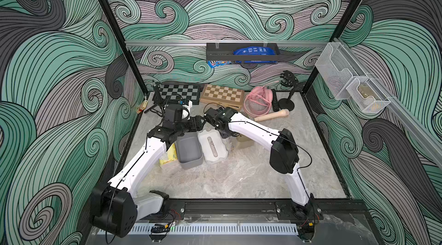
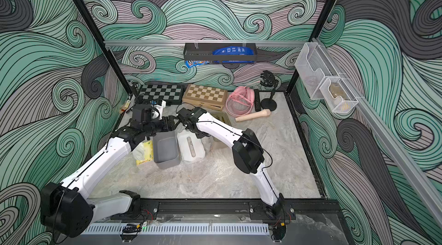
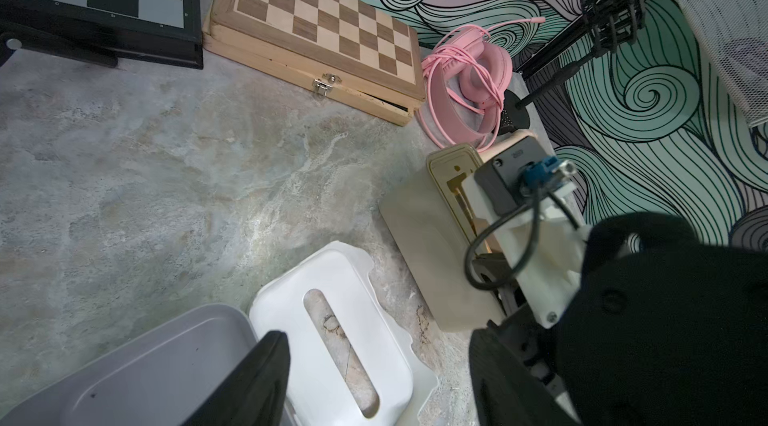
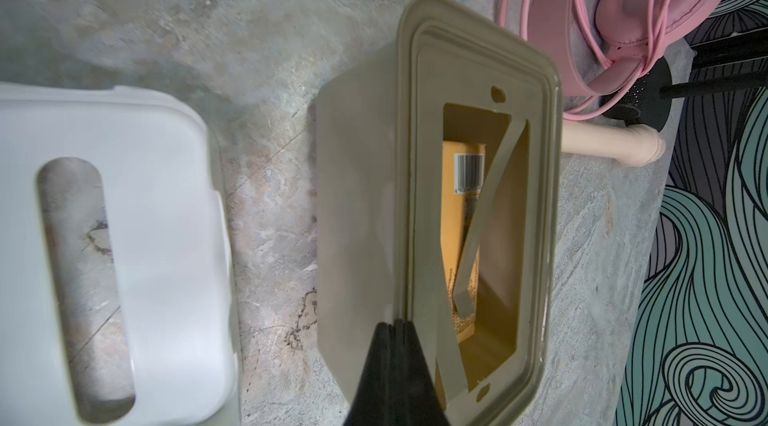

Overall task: Put the tissue paper into the tissue box
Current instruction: Adjust the tissue box at the center of the board.

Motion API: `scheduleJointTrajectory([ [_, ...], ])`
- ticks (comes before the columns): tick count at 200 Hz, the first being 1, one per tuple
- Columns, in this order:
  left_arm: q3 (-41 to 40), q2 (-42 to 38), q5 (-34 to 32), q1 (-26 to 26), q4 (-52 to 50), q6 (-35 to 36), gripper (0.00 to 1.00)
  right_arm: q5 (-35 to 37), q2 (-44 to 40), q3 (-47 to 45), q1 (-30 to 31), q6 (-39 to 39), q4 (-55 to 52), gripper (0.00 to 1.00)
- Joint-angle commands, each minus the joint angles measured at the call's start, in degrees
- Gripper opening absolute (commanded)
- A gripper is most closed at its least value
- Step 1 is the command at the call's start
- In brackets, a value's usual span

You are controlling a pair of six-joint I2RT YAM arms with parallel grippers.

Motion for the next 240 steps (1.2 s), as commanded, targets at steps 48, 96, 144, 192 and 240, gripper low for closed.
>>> scheduleJointTrajectory([
  [48, 2.28, -1.14, 1.24, 0.3, 1.2, 0.16, 0.71, -14.92, -14.86, -8.8, -3.94, -0.53, 8.7, 0.0],
  [96, 3.16, 0.05, 2.09, 0.3, 0.84, 0.77, 0.71, -24.66, -23.52, -24.77, -10.45, -1.21, 20.22, 0.0],
  [144, 1.64, 5.4, 5.8, 0.06, -0.23, 0.17, 0.7, -29.64, -24.59, -29.94, -12.35, -1.51, 25.5, 0.44],
  [192, 2.1, 16.72, 6.73, -2.52, -5.85, 2.11, 0.63, -33.16, -24.31, -31.38, -14.61, -3.32, 27.25, 0.46],
  [240, 6.4, 23.94, 2.35, -9.43, -7.98, 2.83, 0.63, -40.86, -29.4, -40.08, -20.85, -1.75, 34.72, 0.42],
])
